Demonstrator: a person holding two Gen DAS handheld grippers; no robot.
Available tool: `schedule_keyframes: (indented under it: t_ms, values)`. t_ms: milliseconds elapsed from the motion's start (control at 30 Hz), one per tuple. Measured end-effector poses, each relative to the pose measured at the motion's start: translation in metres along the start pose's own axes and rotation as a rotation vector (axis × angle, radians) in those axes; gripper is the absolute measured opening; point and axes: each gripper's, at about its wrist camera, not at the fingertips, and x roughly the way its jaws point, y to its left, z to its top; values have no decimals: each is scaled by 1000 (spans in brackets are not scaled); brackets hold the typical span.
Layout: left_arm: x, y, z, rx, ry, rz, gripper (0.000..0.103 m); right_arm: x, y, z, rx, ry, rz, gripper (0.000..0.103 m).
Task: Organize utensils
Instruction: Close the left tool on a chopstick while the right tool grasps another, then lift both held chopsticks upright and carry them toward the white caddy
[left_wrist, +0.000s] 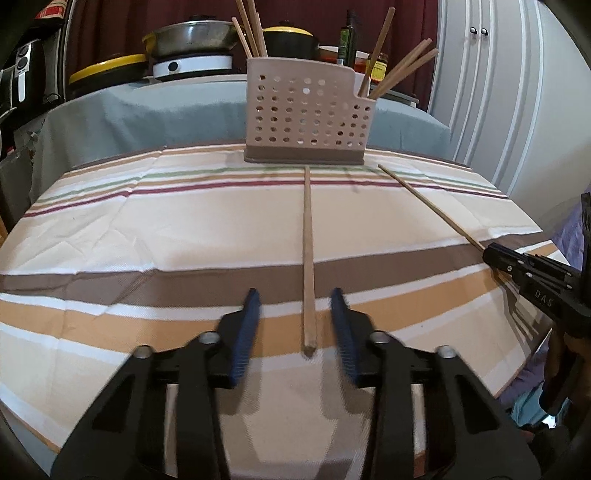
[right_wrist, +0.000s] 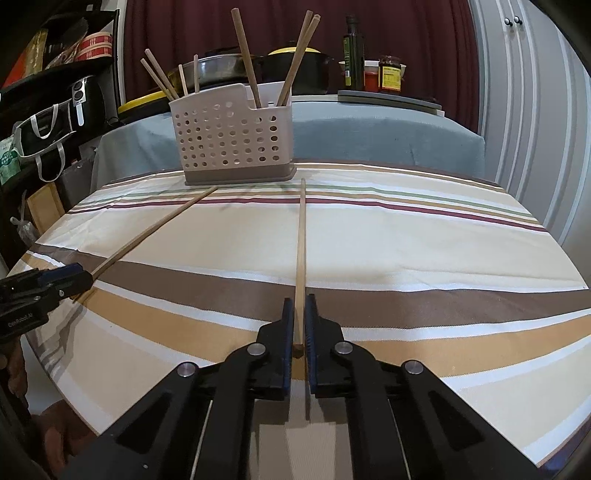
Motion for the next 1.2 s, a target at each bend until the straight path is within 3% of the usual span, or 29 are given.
schedule_keyframes:
  t_ms: [200,600,1200]
  values:
    - [-1,-5,-4,18,-6,-11,6,-1,3,-2,-4,-2,5,7]
    - [-32,-8,9,55,-113,28,6,-27,7,11,-9,-83,2,6]
    - [-117,3,68,24,-341,78,6,-92,18,61,-38,-279,6,6]
